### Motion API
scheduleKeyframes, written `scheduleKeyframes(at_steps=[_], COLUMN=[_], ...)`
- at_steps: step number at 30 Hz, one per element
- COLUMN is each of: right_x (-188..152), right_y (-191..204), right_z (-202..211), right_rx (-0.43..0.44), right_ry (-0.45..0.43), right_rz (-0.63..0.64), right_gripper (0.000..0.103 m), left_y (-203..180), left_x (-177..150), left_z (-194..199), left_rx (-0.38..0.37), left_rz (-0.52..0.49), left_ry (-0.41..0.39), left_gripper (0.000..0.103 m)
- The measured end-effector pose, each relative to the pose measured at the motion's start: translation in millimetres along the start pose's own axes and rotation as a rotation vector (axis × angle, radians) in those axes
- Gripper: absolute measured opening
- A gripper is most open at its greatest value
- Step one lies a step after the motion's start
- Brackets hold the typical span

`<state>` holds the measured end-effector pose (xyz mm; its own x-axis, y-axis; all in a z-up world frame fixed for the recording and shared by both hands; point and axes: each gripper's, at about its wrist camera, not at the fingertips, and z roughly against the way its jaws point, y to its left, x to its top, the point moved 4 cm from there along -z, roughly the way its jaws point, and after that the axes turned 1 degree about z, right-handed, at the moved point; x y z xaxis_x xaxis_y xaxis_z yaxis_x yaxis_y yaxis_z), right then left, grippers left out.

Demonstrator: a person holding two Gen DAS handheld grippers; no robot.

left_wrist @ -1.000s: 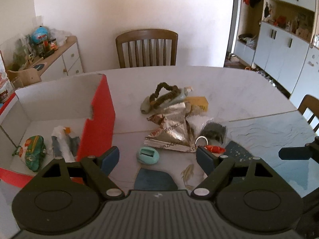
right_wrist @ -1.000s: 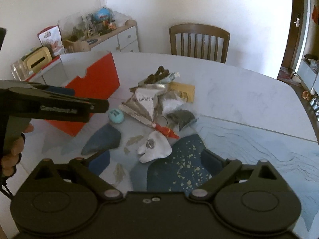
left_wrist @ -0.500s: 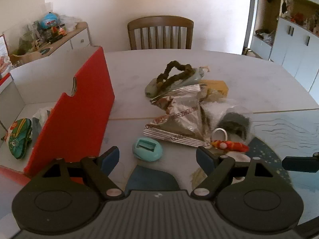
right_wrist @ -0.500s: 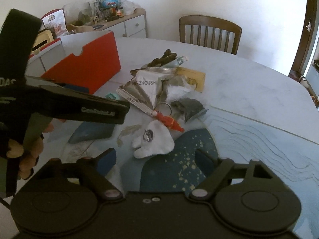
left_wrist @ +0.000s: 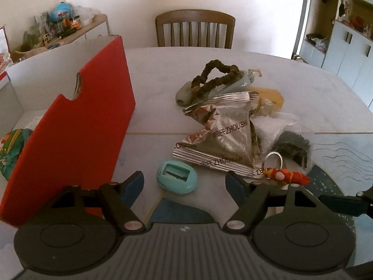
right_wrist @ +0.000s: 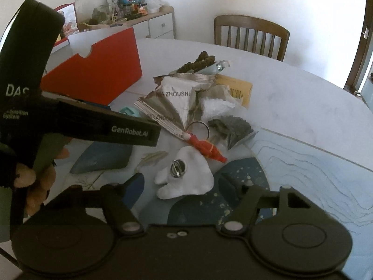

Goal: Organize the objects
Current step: 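Move the left tool to the teal case while the right tool reaches the white cloth, then grasp and lift the teal case with the left tool while the right tool lifts the white cloth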

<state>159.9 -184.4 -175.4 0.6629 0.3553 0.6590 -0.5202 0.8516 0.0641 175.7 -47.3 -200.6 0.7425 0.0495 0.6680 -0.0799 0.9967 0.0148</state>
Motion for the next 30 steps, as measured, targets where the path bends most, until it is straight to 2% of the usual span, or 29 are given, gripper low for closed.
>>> scheduleKeyframes(at_steps=[6,14,16,18,30], right_x=[1,3,4,5,0], right_y=[-1,-1,-2,-4,-4], right_z=[-3,-7,-6,-5,23], right_rx=[-0.004,-0.016,-0.018,-0.017,-0.004], right_ry=[-0.002,-0.005,-0.009,-0.009,-0.021], right_rz=[-0.016,-0.034,-0.042,-0.055,-0.134], right_gripper=[0.057,0.051,0.039,0.037,0.032], left_y=[4,1,2,2,4], left_x=[2,3,4,3,-4], left_z=[-5,-4,-3,-3,22], left_rx=[0.003,-0.005,-0.006,-0.006,-0.034], left_rz=[0.017,0.006,0.004,-0.002,-0.032], left_ry=[0.01,0.012,0.015,0.016,0.039], left_gripper=[0.062,0.039,0.039,0.039,0.039])
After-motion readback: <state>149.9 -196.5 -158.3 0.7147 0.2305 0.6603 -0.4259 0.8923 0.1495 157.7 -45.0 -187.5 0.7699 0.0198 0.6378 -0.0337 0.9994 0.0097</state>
